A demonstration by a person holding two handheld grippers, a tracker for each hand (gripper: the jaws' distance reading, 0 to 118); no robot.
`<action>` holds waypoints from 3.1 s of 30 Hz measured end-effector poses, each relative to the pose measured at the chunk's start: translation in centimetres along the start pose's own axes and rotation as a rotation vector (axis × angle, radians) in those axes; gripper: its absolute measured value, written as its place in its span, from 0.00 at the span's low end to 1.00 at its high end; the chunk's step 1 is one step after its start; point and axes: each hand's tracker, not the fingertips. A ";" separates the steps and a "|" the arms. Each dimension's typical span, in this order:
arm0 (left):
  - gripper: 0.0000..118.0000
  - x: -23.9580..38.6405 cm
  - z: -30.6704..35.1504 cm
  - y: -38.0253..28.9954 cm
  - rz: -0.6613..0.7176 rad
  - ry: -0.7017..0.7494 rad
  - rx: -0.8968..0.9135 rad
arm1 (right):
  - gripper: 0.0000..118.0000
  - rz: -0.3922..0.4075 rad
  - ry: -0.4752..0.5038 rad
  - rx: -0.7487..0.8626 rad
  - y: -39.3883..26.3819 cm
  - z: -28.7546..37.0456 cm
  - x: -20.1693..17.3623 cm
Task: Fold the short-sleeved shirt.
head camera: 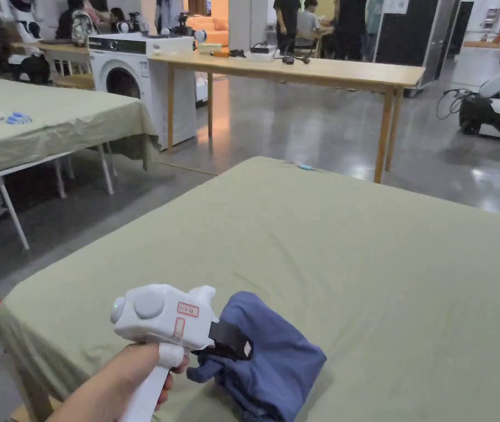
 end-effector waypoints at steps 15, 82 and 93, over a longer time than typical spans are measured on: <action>0.99 -6.6 6.1 -0.6 0.118 0.106 0.210 | 0.10 0.069 0.004 -0.020 0.6 -0.8 -2.7; 1.00 45.6 3.7 -6.1 -0.620 0.136 0.779 | 1.00 0.263 -0.407 0.541 20.5 17.1 -2.3; 1.00 45.3 3.6 -6.2 -0.602 0.134 0.781 | 1.00 0.247 -0.498 0.570 20.1 17.6 -2.7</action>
